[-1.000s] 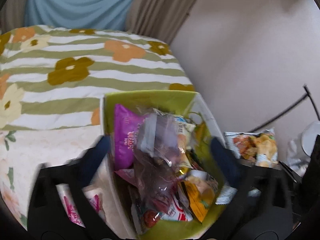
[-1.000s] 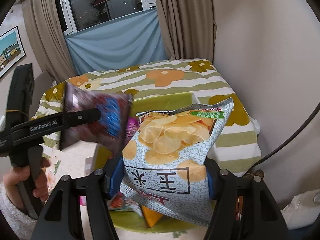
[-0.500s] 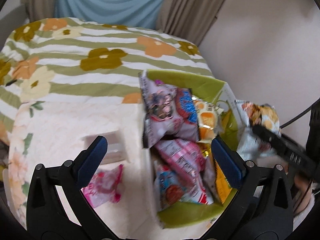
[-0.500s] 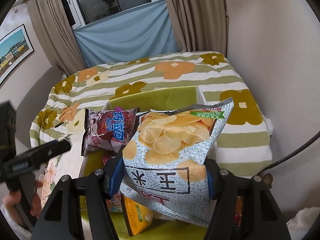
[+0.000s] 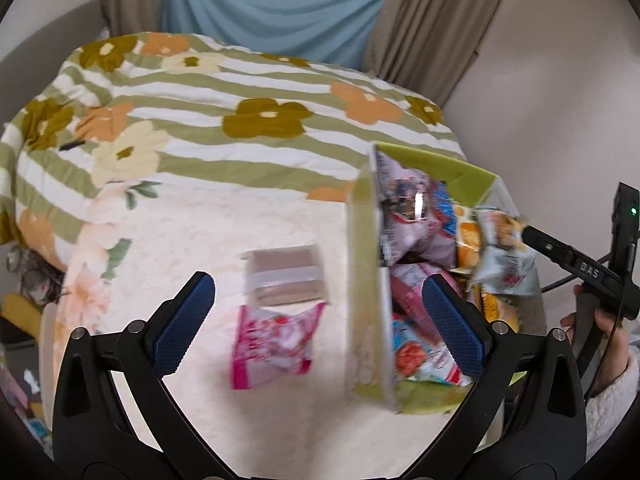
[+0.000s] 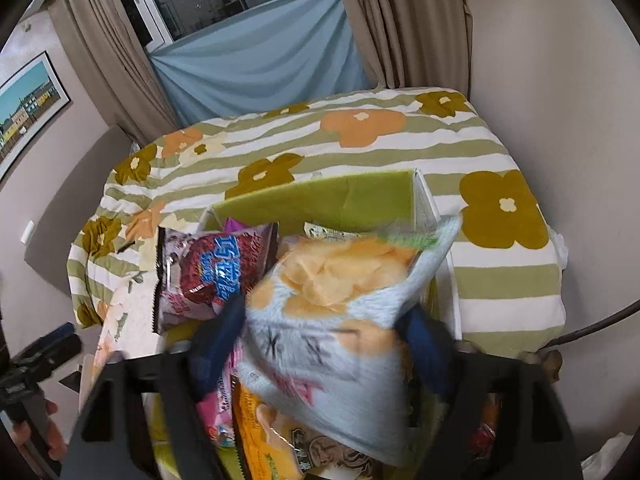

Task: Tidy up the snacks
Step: 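Withdraw both tools from the box toward the cake and pink bag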

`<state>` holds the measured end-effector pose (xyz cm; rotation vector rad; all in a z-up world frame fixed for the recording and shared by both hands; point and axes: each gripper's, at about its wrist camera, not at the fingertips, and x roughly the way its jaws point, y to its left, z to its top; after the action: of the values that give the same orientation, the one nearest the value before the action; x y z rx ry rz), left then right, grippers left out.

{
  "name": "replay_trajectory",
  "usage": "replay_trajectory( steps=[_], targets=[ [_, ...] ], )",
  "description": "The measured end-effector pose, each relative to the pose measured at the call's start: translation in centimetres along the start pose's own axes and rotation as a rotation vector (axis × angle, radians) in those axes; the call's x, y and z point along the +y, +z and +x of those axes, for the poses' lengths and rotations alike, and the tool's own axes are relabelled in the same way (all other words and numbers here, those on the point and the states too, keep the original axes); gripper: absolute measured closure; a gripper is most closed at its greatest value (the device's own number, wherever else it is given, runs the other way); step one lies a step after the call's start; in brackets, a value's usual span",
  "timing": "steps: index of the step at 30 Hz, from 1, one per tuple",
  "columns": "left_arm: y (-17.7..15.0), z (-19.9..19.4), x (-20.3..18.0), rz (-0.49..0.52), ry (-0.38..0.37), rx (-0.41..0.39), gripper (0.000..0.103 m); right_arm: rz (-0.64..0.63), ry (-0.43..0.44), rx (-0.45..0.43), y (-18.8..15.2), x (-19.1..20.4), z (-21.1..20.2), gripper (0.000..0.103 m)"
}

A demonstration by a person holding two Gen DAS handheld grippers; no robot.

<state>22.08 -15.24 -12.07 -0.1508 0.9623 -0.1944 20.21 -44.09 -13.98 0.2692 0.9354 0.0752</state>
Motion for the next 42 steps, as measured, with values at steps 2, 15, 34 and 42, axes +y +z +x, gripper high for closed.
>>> replay_trajectory(
  steps=[2, 15, 34, 42],
  targets=[
    [-0.3, -0.5, 1.2, -0.006, 0.02, 0.0, 0.001, -0.023, -0.016, -0.017, -0.4, 0.3, -0.4, 0.009],
    [1.0, -2.5, 5.4, 0.014, -0.022, -0.013, 0.001, -0.074, -0.011, -0.132, -1.4, 5.0, -4.8, 0.009],
    [6.6, 0.6, 11.1, 0.321, -0.142, 0.105, 0.001, -0.052, -0.035, -0.107, -6.3, 20.3, -3.7, 0.009],
    [7.0, 5.3, 10.3, 0.513, -0.234, 0.205, 0.001, 0.076, -0.136, -0.06, -10.1, 24.0, -1.0, 0.009]
  ],
)
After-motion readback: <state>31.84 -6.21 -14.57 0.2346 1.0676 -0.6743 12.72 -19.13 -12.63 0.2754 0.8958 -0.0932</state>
